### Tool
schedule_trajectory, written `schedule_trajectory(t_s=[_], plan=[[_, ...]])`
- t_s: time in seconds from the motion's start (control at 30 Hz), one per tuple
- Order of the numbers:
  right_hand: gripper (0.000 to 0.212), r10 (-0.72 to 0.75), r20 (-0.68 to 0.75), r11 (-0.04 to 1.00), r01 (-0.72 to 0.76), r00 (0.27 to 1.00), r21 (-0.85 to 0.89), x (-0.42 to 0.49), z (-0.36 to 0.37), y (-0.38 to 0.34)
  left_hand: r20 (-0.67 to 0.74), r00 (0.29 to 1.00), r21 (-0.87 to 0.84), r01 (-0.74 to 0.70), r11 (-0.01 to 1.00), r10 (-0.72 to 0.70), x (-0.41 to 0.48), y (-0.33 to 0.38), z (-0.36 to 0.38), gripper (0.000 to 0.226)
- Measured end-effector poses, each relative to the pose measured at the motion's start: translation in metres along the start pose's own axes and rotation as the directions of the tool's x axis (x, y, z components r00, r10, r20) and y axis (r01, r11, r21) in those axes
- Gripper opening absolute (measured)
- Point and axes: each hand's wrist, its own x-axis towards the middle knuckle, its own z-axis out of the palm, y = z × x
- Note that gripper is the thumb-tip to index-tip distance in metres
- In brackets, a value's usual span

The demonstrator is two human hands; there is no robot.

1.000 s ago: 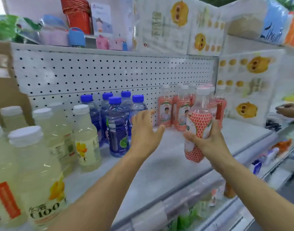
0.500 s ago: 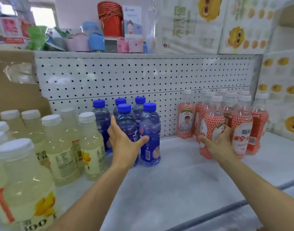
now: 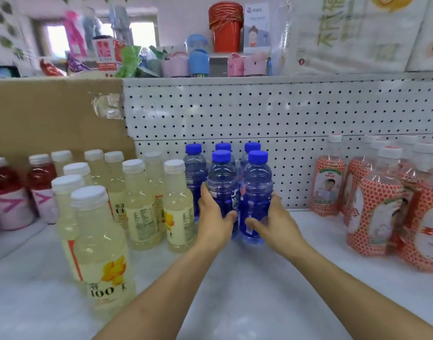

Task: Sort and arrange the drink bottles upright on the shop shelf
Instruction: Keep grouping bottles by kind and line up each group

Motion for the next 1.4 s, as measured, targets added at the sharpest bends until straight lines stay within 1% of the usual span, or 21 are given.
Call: schedule_trajectory(t_s=[0.1,0.17,0.23,0.3,0.37,0.43,0.5,0.57,0.63,0.67,0.73,0.8,0.87,0.9,0.97,1.03,1.1,1.17,1.27,1.33,1.4], plan=[[0.057,0.036,0.016,0.999,-0.036,0.999,-0.003,0.012,0.007,0.001,0.023,1.0,0.046,0.007,0.999,-0.008,-0.007,0.004,-0.01,0.102],[0.067,0.023,-0.065,1.0,-0.022,0.998,0.005,0.009,0.01,0.001,0.028,0.998,0.071,-0.065,0.995,0.063,-0.021,0.006,-0.019,0.094],[0.08,-0.108,-0.243,0.994,0.1,0.964,-0.045,-0.003,0.012,-0.005,0.023,0.987,0.09,-0.158,0.983,0.156,-0.042,0.009,-0.029,0.088],[0.083,-0.28,-0.329,0.959,0.277,0.902,-0.059,-0.012,0.013,-0.017,0.001,0.971,0.143,-0.235,0.961,0.237,-0.062,0.01,-0.039,0.083],[0.079,-0.378,-0.268,0.918,0.396,0.886,0.016,-0.019,0.019,-0.032,-0.029,0.945,0.242,-0.308,0.92,0.325,-0.08,0.012,-0.051,0.079],[0.077,-0.395,-0.161,0.902,0.415,0.904,0.116,-0.022,0.029,-0.048,-0.038,0.92,0.351,-0.354,0.867,0.391,-0.094,0.014,-0.065,0.071],[0.077,-0.382,-0.048,0.904,0.384,0.923,0.188,-0.024,0.04,-0.061,-0.074,0.886,0.45,-0.381,0.808,0.459,-0.106,0.016,-0.079,0.065],[0.083,-0.348,0.079,0.914,0.319,0.934,0.252,-0.023,0.049,-0.072,-0.137,0.812,0.58,-0.399,0.711,0.567,-0.116,0.013,-0.093,0.065],[0.092,-0.288,0.183,0.929,0.228,0.94,0.292,-0.019,0.057,-0.081,-0.226,0.727,0.694,-0.347,0.631,0.648,-0.125,0.005,-0.107,0.074],[0.097,-0.249,0.225,0.933,0.172,0.942,0.315,-0.017,0.06,-0.085,-0.297,0.698,0.714,-0.291,0.636,0.652,-0.128,0.0,-0.114,0.082],[0.106,-0.17,0.285,0.932,0.06,0.943,0.357,-0.011,0.065,-0.093,-0.478,0.677,0.646,-0.161,0.746,0.56,-0.131,-0.007,-0.131,0.099],[0.11,-0.104,0.325,0.925,-0.028,0.94,0.379,-0.005,0.071,-0.098,-0.599,0.738,0.463,0.002,0.886,0.311,-0.128,-0.013,-0.148,0.12],[0.105,-0.08,0.355,0.899,-0.086,0.931,0.429,-0.002,0.078,-0.106,-0.575,0.815,0.344,0.161,0.925,0.072,-0.122,-0.023,-0.165,0.139],[0.096,-0.091,0.355,0.886,-0.087,0.93,0.454,-0.002,0.082,-0.109,-0.543,0.84,0.322,0.201,0.925,0.007,-0.119,-0.028,-0.172,0.144],[0.071,-0.112,0.325,0.889,-0.052,0.939,0.455,-0.002,0.091,-0.113,-0.478,0.878,0.307,0.189,0.933,-0.021,-0.112,-0.038,-0.184,0.144],[0.06,-0.101,0.328,0.906,-0.049,0.939,0.42,-0.002,0.099,-0.114,-0.422,0.906,0.305,0.144,0.942,-0.002,-0.103,-0.049,-0.197,0.137],[0.068,-0.086,0.356,0.921,-0.062,0.93,0.384,-0.002,0.107,-0.117,-0.351,0.936,0.224,0.107,0.969,-0.022,-0.094,-0.06,-0.211,0.134],[0.075,-0.084,0.363,0.921,-0.067,0.928,0.384,-0.002,0.115,-0.125,-0.25,0.967,0.085,0.08,0.993,-0.057,-0.086,-0.071,-0.226,0.13],[0.068,-0.079,0.384,0.898,-0.101,0.92,0.427,-0.002,0.13,-0.135,-0.105,0.993,-0.045,0.042,0.998,-0.046,-0.071,-0.085,-0.245,0.116],[0.061,-0.059,0.411,0.886,-0.142,0.91,0.442,-0.002,0.138,-0.143,-0.049,0.998,-0.078,0.035,0.996,-0.039,-0.058,-0.094,-0.253,0.122],[0.055,-0.061,0.419,0.877,-0.152,0.906,0.456,-0.003,0.146,-0.15,-0.015,0.999,-0.093,0.041,0.995,-0.043,-0.043,-0.102,-0.257,0.136]])
